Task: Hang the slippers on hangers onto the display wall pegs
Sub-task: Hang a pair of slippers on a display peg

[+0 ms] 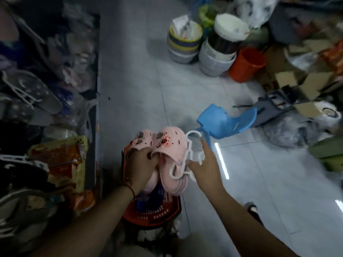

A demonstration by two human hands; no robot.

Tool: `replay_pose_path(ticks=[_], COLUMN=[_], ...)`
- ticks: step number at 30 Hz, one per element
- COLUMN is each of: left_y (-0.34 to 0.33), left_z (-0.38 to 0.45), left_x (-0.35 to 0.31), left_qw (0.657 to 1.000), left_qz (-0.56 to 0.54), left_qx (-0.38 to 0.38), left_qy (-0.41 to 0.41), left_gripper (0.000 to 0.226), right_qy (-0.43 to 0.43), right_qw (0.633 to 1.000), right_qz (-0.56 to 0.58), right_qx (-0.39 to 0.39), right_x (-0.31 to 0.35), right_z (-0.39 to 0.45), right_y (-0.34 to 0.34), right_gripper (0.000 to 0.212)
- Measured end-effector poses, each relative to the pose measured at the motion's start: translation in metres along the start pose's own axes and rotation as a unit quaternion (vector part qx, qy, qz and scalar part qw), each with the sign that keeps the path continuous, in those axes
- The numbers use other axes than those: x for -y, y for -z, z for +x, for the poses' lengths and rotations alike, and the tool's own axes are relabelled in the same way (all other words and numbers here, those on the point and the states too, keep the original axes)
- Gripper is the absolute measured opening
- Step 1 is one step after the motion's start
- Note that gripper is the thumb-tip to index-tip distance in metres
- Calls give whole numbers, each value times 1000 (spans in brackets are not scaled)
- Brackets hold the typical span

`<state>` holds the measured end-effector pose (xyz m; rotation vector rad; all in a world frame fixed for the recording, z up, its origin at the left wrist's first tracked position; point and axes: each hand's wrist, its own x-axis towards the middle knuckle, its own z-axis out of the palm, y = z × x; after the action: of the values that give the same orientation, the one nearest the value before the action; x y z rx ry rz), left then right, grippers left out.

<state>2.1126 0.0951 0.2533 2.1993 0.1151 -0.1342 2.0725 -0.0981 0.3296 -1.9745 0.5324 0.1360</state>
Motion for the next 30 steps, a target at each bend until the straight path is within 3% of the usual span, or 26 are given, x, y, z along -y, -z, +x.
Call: replay_pose_path(ticks=[3, 5, 7, 9, 13, 21, 30], left_y=[31, 50, 65, 79, 101, 111, 125], left_z=[6, 12, 20, 26, 31, 35, 49], left_x=[-54, -92, -122, -150, -195, -242, -279], left_qw=[999, 996, 994, 991, 987, 982, 973], left_qz=[-1, -1, 5, 20, 43, 31, 82], left_qx=[-12, -36, -57, -77, -122, -164, -179], left_qy=[-50, -81, -95, -106, -97, -92, -120], left_gripper=[34, 36, 38, 37, 28, 34, 28], right_qy=[-56, -122, -175, -171, -82, 18, 72], right_qw=[987, 952, 921, 924, 946, 966, 973], right_qz=[142, 279, 347, 342, 315, 255, 216], right_qx=[-48, -44, -15, -12, -4, 48, 29], right_x=[44, 68, 89, 107, 143, 179, 205], right_z=[-11, -6, -2, 2, 8, 11, 32], right_y=[24, 37, 48, 59, 86, 128, 144], right_gripper=[79, 52, 28, 15, 11, 17, 26])
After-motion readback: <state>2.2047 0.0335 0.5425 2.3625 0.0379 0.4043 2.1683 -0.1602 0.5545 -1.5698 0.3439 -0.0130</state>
